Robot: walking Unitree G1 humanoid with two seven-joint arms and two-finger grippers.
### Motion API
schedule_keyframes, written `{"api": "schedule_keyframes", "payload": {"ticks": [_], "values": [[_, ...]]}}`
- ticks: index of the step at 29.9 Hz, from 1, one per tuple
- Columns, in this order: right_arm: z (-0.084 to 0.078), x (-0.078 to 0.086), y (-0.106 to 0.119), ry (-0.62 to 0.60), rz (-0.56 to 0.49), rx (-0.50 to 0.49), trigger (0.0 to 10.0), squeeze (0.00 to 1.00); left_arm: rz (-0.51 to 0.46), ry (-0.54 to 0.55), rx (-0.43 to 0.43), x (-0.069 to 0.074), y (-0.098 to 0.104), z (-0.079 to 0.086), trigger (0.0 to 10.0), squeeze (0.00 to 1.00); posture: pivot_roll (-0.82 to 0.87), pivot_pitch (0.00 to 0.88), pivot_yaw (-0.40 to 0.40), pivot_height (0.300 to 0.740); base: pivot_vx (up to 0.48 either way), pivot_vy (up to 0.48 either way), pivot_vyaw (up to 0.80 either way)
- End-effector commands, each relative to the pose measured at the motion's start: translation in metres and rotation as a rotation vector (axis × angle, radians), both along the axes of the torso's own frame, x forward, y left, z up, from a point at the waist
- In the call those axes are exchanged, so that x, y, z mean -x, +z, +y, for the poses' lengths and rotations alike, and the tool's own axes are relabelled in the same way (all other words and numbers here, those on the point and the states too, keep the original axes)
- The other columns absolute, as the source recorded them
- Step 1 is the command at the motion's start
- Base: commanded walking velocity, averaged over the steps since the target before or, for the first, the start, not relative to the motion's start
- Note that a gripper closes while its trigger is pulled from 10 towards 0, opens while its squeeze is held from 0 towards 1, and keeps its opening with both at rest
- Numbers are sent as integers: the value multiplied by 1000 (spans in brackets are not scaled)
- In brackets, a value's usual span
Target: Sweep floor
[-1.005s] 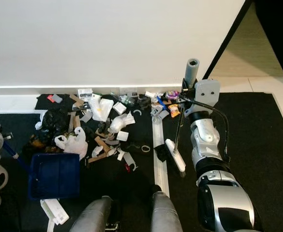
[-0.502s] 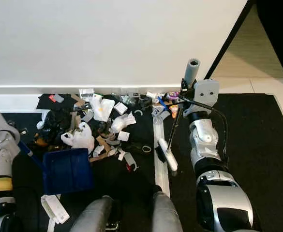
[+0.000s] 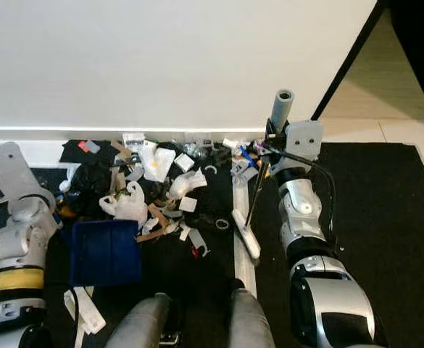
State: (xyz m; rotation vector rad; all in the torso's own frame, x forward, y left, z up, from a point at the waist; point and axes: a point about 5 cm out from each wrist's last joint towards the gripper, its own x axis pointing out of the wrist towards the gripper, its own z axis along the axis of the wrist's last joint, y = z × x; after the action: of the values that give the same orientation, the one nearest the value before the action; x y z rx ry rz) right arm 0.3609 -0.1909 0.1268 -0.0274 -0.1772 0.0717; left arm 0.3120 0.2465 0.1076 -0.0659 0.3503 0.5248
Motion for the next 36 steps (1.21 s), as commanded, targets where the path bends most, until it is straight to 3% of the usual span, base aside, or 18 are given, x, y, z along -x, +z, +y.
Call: {"api": "schedule_keyframes", "payload": {"ticks": [1, 10, 21, 24, 25, 26, 27, 30, 36], "values": [[0, 0, 3, -4, -24, -2, 10000, 0, 61, -65, 65, 5, -23, -12, 10000, 0, 44, 220, 43, 740, 0, 0, 0], [2, 2, 0, 0, -21, -6, 10000, 0, 80, -165, 3, 8, -33, -8, 10000, 0, 42, 217, 51, 740, 0, 0, 0], [3, 1, 0, 0, -22, -7, 10000, 0, 99, -169, -39, 13, -38, -2, 10000, 0, 45, 217, 51, 740, 0, 0, 0], [3, 1, 0, 2, -22, -6, 10000, 0, 77, -82, 109, 14, -42, -1, 10000, 0, 41, 216, 49, 740, 0, 0, 0], [3, 1, 0, 2, -22, -6, 10000, 0, 77, -82, 109, 14, -42, -1, 10000, 0, 41, 216, 49, 740, 0, 0, 0], [2, 1, 1, 1, -22, -5, 10000, 0, 59, -33, 199, 13, -41, 2, 10000, 0, 40, 215, 49, 740, 0, 0, 0], [2, 1, 1, 1, -22, -4, 10000, 0, 51, -20, 224, 12, -40, 4, 10000, 0, 40, 215, 48, 740, 0, 0, 0], [1, 1, 1, 0, -21, -2, 10000, 0, 24, 2, 268, 8, -34, 6, 10000, 0, 39, 213, 47, 740, 0, 0, 0], [2, 0, 2, 3, -22, -2, 10000, 0, -21, -10, 266, -3, -18, 6, 10000, 0, 42, 210, 47, 740, 0, 0, 0]]}}
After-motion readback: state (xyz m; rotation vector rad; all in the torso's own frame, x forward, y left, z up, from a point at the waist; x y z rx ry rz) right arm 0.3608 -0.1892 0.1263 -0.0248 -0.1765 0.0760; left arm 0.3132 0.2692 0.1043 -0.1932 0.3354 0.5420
